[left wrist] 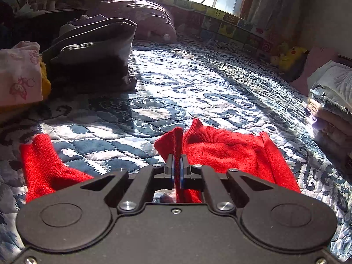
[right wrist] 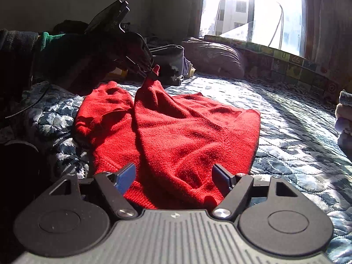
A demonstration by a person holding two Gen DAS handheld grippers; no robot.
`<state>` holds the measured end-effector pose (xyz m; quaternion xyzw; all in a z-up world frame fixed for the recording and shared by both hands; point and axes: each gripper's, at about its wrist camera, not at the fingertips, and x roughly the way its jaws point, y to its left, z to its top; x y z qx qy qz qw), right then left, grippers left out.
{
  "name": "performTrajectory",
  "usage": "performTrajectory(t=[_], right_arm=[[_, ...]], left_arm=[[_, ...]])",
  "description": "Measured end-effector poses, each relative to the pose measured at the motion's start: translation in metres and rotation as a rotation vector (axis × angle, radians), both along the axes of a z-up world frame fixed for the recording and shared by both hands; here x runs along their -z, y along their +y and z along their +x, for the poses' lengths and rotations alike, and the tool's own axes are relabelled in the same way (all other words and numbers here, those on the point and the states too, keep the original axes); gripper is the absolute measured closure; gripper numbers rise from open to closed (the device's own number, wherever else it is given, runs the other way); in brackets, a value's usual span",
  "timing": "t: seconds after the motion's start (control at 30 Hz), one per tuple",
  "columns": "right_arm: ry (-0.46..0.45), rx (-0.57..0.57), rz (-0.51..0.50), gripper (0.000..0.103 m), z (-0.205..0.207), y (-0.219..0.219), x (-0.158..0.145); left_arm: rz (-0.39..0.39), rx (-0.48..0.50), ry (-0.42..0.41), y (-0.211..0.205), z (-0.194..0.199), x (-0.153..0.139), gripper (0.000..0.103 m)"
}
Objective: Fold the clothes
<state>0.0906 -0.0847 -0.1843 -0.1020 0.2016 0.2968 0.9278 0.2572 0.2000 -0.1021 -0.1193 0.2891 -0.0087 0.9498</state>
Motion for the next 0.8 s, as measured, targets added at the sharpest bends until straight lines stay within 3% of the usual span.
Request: performTrajectory(t=[0.13, 0.23, 0.33, 0.6, 0.7, 0.8], right_arm=[[0.003, 0.0, -0.001, 0.028, 0.001, 0.0, 0.003], [-0.021, 0.006, 0.011, 0.037, 0.0, 0.0, 0.0], [-0.001, 0.011, -0.002, 0.04, 0.001, 0.001, 0.003], [0.07, 0.031, 0.065, 0.06, 0.005, -0.009, 0.003], [0.166, 0.083, 0.187, 0.062, 0.017, -0.028, 0.005], [0.258, 0.12, 0.305, 0.071, 0.027, -0.045, 0.009]], left_arm=[[-0.084, 0.03, -0.049, -0.016, 0.005, -0.034, 0.101], [-0.152, 0.049, -0.067, -0.035, 0.018, -0.056, 0.101], [-0.19, 0.053, -0.065, -0.055, 0.037, -0.066, 0.101], [-0.283, 0.002, 0.033, -0.105, 0.09, -0.045, 0.101], [-0.274, 0.0, 0.051, -0.122, 0.104, -0.041, 0.101], [-0.244, 0.0, 0.069, -0.14, 0.12, -0.033, 0.101]])
